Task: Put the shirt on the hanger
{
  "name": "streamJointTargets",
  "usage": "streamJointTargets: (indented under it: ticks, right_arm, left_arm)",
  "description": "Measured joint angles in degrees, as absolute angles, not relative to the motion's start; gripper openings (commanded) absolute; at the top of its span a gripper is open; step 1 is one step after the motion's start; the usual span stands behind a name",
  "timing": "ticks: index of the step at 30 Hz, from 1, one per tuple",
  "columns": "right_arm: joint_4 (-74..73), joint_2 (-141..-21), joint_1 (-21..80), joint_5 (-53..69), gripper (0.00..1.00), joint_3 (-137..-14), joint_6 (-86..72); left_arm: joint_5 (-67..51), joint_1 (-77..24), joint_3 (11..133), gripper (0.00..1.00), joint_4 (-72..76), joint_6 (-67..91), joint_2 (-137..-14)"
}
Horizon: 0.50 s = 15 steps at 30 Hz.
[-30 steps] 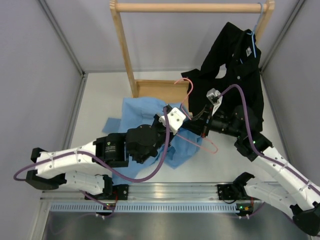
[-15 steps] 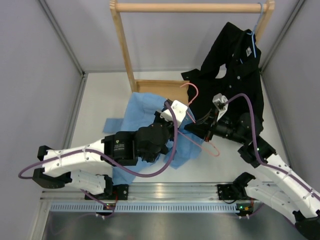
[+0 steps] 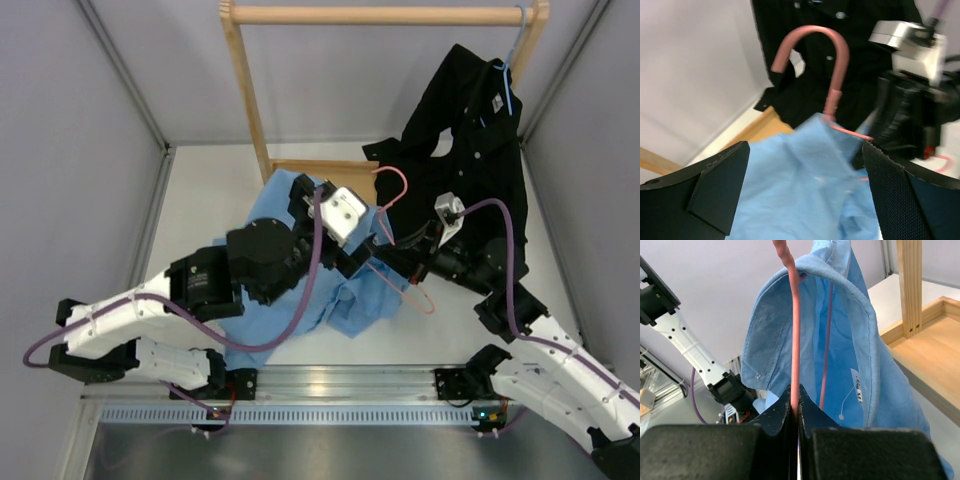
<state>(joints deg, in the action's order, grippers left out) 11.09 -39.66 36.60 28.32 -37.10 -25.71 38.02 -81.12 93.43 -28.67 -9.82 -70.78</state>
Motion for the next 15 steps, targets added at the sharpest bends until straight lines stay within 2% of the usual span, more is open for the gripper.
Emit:
streamJointTargets:
  ticks: [3, 6, 8, 12, 15]
  right_arm:
    - [10.9, -38.2, 36.6, 28.6, 0.0, -35.8, -25.4]
    - [10.6, -36.2, 36.6, 29.2, 0.0, -34.3, -25.0]
    - [10.5, -34.8, 36.5, 29.9, 0.0, -33.3, -24.8]
    - [10.0, -33.1, 36.1, 32.3, 0.0, -31.5, -23.7]
    - [9.1, -32.9, 35.9, 34.8, 0.0, -31.1, -22.5]
  left_arm:
    - [29.6, -69.6, 94.1, 0.98, -28.7, -12.8, -69.5]
    - [12.3, -51.5, 95.3, 0.96, -29.8, -15.0, -70.6]
    - [-0.7, -44.4, 96.2, 0.96, -32.6, -17.5, -72.1]
    - [-26.7, -38.9, 101.7, 0.98, -42.0, -22.8, -77.8]
    - [-41.4, -35.2, 108.9, 0.98, -48.7, -26.0, -83.5]
